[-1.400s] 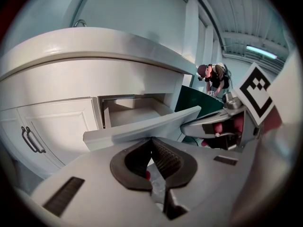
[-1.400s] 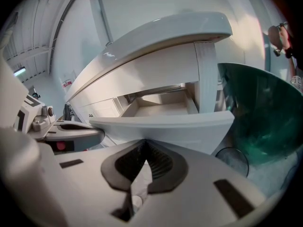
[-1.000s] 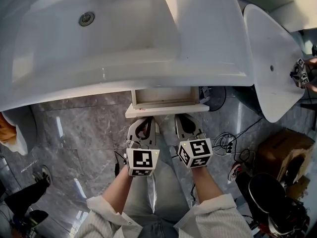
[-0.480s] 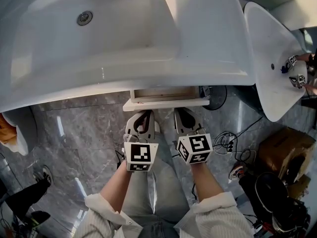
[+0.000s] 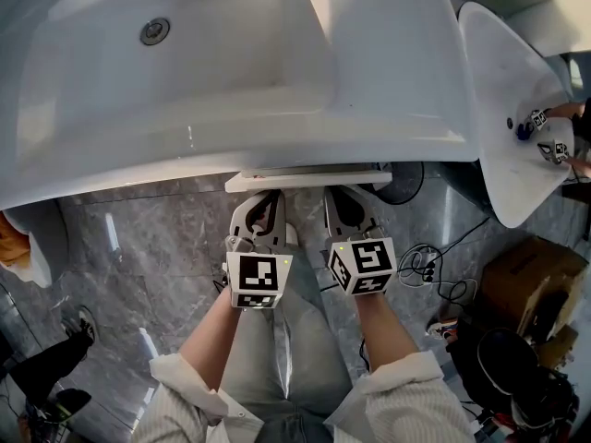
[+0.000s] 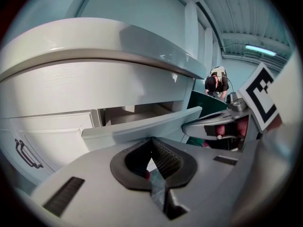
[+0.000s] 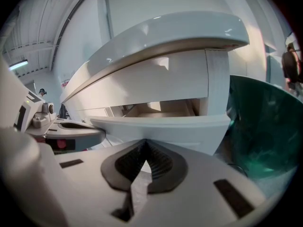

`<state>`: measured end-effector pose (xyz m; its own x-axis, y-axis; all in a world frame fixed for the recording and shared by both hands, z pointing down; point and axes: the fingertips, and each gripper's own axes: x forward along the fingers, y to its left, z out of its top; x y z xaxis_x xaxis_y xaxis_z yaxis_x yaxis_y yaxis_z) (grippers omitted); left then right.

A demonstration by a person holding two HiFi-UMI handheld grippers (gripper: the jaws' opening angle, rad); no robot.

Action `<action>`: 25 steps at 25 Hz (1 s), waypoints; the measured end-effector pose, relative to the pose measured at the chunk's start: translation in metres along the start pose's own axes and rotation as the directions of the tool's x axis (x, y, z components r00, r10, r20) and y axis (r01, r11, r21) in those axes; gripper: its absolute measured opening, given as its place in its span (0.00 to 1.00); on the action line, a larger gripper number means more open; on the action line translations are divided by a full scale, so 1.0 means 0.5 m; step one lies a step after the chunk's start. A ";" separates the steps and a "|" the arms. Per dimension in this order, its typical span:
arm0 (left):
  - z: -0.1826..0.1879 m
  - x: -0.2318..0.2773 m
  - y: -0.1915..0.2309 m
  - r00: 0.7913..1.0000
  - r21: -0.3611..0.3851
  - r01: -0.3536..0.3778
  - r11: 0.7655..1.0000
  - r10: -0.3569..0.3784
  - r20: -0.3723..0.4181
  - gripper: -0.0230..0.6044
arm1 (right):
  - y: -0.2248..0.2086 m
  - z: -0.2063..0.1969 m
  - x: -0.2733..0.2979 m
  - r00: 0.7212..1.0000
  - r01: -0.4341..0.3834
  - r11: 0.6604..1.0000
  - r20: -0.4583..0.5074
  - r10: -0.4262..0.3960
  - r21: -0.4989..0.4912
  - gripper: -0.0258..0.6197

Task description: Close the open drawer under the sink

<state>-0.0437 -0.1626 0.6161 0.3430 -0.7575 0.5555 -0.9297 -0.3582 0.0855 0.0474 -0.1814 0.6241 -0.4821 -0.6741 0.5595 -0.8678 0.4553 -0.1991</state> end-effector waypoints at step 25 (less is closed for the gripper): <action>0.075 0.085 0.052 0.998 0.104 0.012 0.995 -0.018 0.054 0.06 | -0.035 0.090 0.086 0.997 0.007 0.998 0.081 -0.002 -0.057 0.05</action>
<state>-0.0484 -0.2246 0.6109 0.3666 -0.7793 0.5082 -0.9064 -0.4224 0.0061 0.0365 -0.2446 0.6156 -0.4887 -0.7198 0.4930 -0.8626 0.4835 -0.1490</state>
